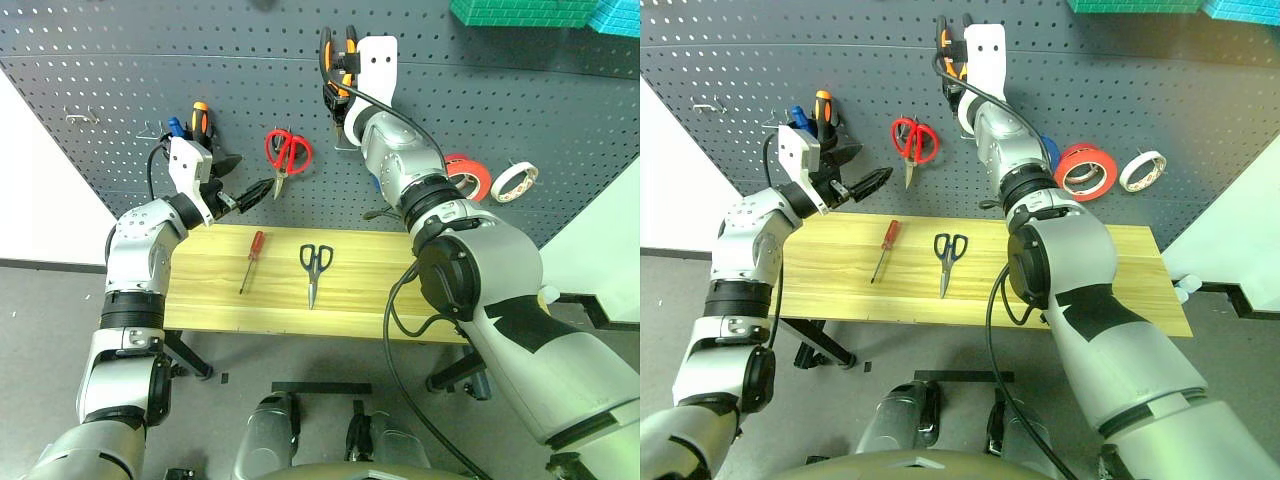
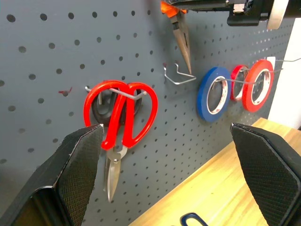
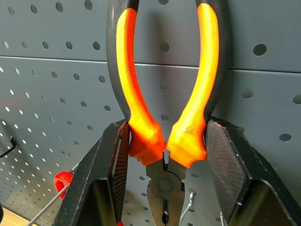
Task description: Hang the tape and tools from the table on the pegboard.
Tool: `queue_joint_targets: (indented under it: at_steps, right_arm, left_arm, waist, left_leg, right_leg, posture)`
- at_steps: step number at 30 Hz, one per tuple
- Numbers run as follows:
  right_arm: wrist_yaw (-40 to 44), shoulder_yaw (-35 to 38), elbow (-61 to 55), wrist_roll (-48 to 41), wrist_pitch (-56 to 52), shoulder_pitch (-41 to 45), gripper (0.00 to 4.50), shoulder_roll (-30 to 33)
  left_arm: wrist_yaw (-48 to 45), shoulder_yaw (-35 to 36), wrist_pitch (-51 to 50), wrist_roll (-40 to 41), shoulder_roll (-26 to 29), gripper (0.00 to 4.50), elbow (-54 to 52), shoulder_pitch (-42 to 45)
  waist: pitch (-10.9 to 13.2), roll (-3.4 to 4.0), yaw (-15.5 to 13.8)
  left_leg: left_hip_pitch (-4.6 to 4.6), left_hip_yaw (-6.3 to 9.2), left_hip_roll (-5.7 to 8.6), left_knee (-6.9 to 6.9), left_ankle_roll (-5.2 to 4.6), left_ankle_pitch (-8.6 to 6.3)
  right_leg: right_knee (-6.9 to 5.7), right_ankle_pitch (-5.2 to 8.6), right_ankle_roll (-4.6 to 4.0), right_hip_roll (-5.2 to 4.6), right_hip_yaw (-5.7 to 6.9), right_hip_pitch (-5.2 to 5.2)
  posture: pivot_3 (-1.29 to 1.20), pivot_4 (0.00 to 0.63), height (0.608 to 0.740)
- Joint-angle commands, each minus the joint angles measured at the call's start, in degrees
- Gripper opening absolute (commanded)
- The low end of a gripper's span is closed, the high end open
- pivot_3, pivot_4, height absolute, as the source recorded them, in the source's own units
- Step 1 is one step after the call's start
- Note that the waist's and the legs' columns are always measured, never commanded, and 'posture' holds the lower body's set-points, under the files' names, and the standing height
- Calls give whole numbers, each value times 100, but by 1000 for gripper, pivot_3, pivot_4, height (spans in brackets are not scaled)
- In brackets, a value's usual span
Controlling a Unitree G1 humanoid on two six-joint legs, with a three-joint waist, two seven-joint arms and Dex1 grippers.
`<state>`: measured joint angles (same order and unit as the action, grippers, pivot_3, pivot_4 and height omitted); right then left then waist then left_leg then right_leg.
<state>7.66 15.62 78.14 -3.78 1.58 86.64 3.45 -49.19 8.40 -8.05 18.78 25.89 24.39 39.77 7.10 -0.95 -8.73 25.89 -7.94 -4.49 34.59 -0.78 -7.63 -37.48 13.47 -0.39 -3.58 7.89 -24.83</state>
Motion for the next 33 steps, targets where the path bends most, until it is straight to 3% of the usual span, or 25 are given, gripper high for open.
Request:
queue_joint_targets:
  at_steps: [1, 8, 15, 22, 29, 33]
  right_arm:
    - [7, 69, -159, -42, 88, 221, 2053, 65]
    - [-21, 83, -160, 1, 116, 203, 2053, 115]
    - [-102, 65, -159, 45, 203, 160, 2053, 160]
    - [-176, -3, -166, 156, 290, 59, 2053, 182]
    - [-383, 18, -183, 188, 439, -21, 2053, 230]
    - [-421, 11, -178, 203, 429, -84, 2053, 258]
  left_arm:
    - [-29, 35, 113, 35, 66, 4500, -216, -8]
    - [-168, -33, 150, 13, 90, 4500, -250, -18]
    - [-255, -19, 117, 82, 96, 4500, -242, 14]
    - [-122, -129, 247, -124, 71, 4500, -230, -46]
    - [-99, -146, 214, -113, 34, 4500, -585, -217]
    - [22, -237, -49, -152, 47, 4500, -715, -305]
  waist:
    - [1, 1, -3]
    - [1, 2, -109]
    - [-1, 0, -124]
    - [0, 1, -145]
    - [11, 3, -157]
    - [39, 37, -112]
  left_leg:
    - [-61, 1, 4, -38, 1, -1]
    - [-102, 15, 17, -85, 2, -1]
    - [-47, 58, 57, -42, 1, 0]
    - [-64, 74, 55, -63, 1, -1]
    - [-154, 46, 71, -129, 4, -3]
    - [-161, 140, 86, -89, 2, -2]
  right_leg:
    - [35, 3, -1, -4, 5, 54]
    - [17, 34, -43, -7, 10, 71]
    - [1, 23, -7, -2, 12, 37]
    - [13, 27, -12, -17, 23, 60]
    - [-68, 119, -57, -50, 14, 78]
    - [-60, 135, -48, -48, 66, 139]
  posture:
    - [357, 10, 732]
    - [348, 6, 732]
    - [343, 3, 732]
    - [337, 11, 732]
    - [338, 68, 732]
    - [335, 117, 732]
